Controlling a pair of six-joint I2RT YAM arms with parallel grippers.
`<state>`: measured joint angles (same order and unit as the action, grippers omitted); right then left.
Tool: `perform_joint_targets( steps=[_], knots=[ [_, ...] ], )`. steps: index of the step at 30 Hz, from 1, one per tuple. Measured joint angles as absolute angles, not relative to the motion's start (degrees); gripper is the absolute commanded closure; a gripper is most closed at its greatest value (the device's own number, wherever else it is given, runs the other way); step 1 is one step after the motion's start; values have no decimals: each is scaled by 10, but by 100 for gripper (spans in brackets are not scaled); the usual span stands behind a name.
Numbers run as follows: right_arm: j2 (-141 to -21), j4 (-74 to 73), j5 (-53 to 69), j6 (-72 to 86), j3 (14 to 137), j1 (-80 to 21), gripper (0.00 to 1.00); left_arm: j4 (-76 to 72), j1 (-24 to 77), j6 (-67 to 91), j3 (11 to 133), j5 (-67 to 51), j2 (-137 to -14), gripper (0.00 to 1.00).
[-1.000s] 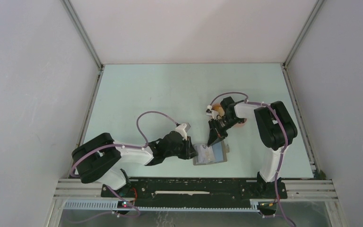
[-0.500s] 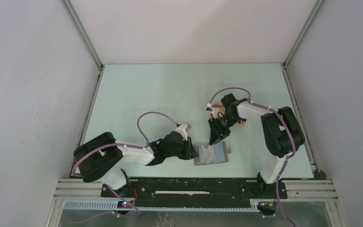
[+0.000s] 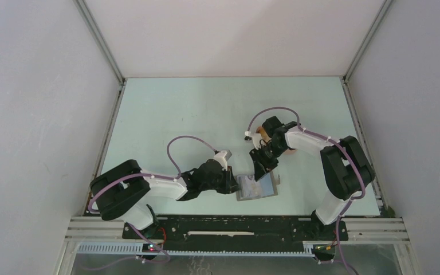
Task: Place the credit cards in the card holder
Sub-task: Insert the credit card into the card holder.
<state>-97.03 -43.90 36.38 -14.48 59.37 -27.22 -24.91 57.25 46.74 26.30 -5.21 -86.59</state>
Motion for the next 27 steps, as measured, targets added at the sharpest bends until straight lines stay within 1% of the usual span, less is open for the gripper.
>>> perform_joint_targets(
  steps=[9,27],
  knots=[
    [-1002,-458,336,-145,593,-275,50,-259,574,478,262,-58,-872,79],
    [-1044,-486,396,-145,599,-275,51,-283,584,487,262,-67,-890,80]
  ],
)
